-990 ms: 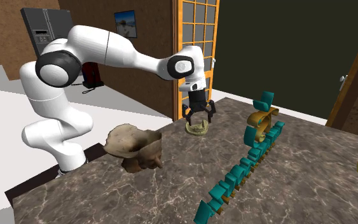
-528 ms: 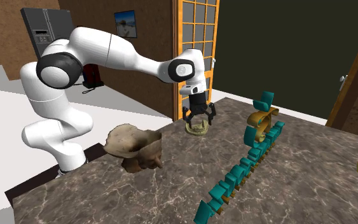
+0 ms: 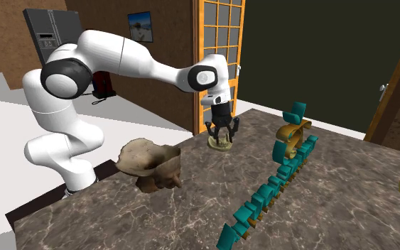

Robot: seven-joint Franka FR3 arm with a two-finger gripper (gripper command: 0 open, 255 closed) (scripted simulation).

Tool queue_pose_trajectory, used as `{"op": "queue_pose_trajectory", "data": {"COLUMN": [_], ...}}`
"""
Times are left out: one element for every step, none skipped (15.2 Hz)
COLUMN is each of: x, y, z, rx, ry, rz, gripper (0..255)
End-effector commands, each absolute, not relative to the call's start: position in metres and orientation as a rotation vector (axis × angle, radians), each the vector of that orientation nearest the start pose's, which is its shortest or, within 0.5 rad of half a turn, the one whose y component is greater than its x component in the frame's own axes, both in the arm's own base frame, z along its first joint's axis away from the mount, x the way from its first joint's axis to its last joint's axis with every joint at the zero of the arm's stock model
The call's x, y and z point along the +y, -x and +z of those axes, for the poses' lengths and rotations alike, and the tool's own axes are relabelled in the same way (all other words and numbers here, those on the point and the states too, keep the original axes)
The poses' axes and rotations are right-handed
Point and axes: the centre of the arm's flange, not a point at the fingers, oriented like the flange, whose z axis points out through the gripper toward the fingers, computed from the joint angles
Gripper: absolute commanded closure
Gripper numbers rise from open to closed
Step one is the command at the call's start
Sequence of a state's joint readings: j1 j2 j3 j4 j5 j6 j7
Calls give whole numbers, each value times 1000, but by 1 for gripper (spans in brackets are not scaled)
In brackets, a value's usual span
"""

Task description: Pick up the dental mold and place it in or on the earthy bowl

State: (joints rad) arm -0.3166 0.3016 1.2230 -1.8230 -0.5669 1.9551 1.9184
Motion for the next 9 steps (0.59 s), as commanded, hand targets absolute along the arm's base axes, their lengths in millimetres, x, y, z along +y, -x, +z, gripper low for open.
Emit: {"op": "queue_pose_trajectory", "data": {"x": [416, 416, 416, 416, 416, 416, 416, 417, 417], "y": [-436, -436, -436, -436, -436, -436, -436, -436, -436], "z": [468, 468, 469, 468, 473, 479, 484, 480, 480], "rx": [1251, 1251, 1251, 1251, 1251, 1251, 1251, 1250, 1250], "ry": [2846, 2846, 2846, 2846, 2846, 2846, 2846, 2843, 2843], "rz": [-388, -389, -388, -388, -388, -389, -389, -391, -391], "gripper": [255, 255, 255, 255, 255, 255, 255, 255, 0]}}
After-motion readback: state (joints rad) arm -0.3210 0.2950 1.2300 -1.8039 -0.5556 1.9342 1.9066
